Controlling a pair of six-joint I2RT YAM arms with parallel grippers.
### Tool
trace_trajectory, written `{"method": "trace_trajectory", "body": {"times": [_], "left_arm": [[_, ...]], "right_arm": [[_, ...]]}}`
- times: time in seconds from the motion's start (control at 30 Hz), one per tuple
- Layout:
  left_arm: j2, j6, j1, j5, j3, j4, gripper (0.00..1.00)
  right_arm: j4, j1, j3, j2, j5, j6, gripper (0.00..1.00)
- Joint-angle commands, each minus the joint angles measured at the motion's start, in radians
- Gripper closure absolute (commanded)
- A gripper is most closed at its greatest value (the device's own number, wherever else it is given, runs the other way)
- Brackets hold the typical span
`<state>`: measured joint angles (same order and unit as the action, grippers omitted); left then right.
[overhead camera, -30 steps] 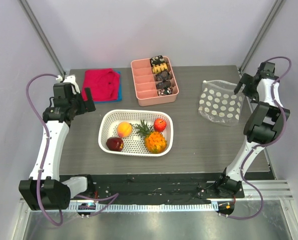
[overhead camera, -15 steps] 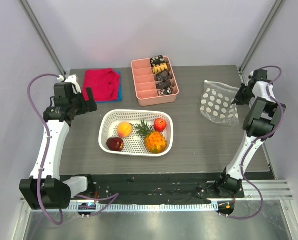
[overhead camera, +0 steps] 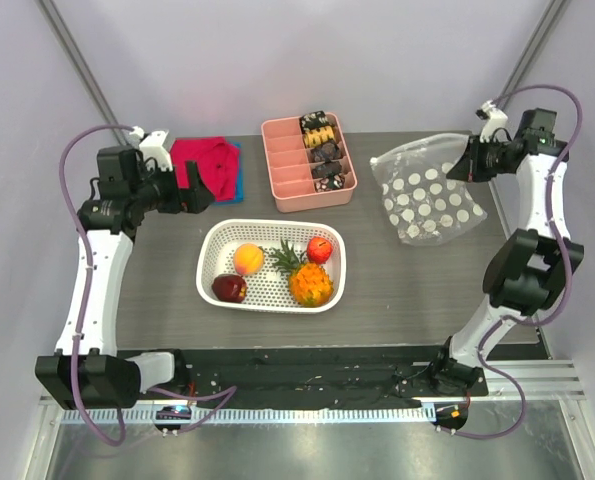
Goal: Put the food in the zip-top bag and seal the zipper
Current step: Pick up the zipper food storage bag at the center of the board, then open the zipper of the food storage bag.
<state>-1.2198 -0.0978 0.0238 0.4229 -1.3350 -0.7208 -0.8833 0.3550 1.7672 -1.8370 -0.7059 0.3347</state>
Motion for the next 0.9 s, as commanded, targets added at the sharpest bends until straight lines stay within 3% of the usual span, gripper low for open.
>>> {"method": "trace_trajectory", "body": {"times": [0.0, 0.07, 0.23, 0.47, 0.7, 0.8, 0.87], "left_arm": [[0.0, 0.0, -0.013, 0.218, -0.066, 0.049, 0.0], [-0.003, -0.014, -0.059, 0.252, -0.087, 0.073, 0.0], [-0.062, -0.026, -0.172, 0.261, -0.139, 0.106, 0.0], [-0.138, -0.112, -0.387, 0.29, -0.119, 0.196, 0.05], [-0.173, -0.192, -0.528, 0.306, -0.07, 0.296, 0.09], [-0.184, -0.201, -0.555, 0.318, -0.055, 0.3, 0.19], [-0.187, -0.207, -0.561, 0.318, -0.036, 0.302, 0.33]], "right_arm": [[-0.228, -0.079, -0.032, 0.184, -0.201, 0.468, 0.99], [-0.255, -0.129, -0.093, 0.247, -0.244, 0.622, 0.99], [-0.24, -0.286, -0.225, 0.445, -0.218, 0.77, 0.98], [-0.053, -0.461, -0.331, 0.62, -0.211, 0.666, 0.98], [-0.029, -0.554, -0.354, 0.677, -0.19, 0.629, 0.99], [-0.025, -0.568, -0.368, 0.682, -0.187, 0.618, 0.98], [-0.016, -0.57, -0.383, 0.683, -0.185, 0.613, 0.99]]}}
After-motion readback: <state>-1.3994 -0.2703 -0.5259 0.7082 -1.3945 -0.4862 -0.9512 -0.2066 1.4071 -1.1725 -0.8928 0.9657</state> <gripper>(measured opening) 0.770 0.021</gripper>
